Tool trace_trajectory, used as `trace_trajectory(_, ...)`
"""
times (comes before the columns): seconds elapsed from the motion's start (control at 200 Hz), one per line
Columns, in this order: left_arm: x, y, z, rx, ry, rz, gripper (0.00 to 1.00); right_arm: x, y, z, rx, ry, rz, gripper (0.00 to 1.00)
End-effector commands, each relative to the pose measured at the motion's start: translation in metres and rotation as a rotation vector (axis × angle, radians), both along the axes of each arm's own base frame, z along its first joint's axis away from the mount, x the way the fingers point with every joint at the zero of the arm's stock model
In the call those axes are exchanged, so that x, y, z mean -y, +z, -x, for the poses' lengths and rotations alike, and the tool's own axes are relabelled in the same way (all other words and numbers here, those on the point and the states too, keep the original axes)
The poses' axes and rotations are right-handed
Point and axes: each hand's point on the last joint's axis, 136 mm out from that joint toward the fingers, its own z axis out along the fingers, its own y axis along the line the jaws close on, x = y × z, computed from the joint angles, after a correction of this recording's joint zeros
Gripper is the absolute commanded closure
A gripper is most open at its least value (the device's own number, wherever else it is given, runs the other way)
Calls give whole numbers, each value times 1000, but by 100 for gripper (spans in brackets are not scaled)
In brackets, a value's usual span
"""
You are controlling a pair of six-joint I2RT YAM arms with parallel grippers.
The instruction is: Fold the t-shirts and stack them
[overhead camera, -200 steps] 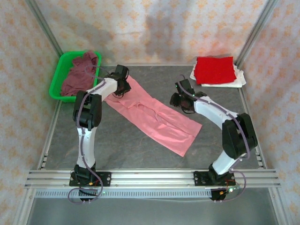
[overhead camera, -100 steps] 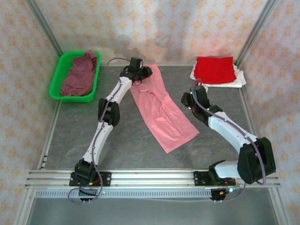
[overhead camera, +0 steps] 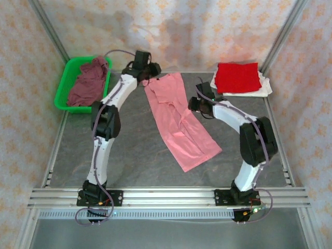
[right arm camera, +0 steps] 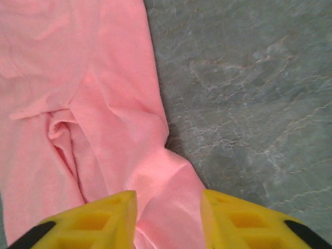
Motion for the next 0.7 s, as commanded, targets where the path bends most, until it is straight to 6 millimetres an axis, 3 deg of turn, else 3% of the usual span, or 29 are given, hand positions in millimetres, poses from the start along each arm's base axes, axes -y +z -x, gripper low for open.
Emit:
trace_trajectory(0.0,-7,-58,23,-164,26,-88,69,-9,-16,1,-88,67,42,72)
trace_trajectory(0.205,-8,-103,41,-253,96,-70,79,-31,-32,-26,-110,97,26,92)
trace_trajectory(0.495,-4,-150,37,-338,125,-50,80,-40,-66,-44,-164,95,32,91)
trace_trajectory(0.696,-13,-177,26,-372,175,-48,80,-39,-91,-64,-174,36,40,87)
